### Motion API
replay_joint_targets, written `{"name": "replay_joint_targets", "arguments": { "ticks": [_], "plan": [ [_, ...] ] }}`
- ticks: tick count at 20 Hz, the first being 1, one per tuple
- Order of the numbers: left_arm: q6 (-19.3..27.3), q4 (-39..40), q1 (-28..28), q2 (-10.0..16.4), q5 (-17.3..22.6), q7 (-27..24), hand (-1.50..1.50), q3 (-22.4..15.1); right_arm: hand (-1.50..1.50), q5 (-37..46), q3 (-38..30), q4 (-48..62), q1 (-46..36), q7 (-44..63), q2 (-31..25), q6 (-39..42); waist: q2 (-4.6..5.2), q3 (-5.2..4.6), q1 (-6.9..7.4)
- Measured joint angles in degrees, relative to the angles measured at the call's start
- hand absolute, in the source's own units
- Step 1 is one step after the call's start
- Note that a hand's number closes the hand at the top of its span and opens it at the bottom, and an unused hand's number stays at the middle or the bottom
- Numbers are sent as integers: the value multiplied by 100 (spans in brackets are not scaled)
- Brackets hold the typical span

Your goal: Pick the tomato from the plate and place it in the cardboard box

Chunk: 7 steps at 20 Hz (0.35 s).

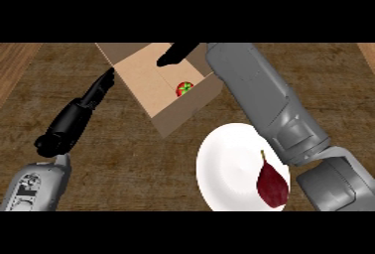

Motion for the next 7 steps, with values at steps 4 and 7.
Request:
{"name": "replay_joint_targets", "arguments": {
  "ticks": [4,7],
  "plan": [
    [-15,-12,5,-4,6,-10,0,2,-150,-669,-813,-4,150,-263,-46,-464,10,-7,22],
    [-21,56,-27,-13,-26,-57,0,-12,-150,-947,-1200,130,246,-506,-206,-579,16,-12,24]
  ]
}}
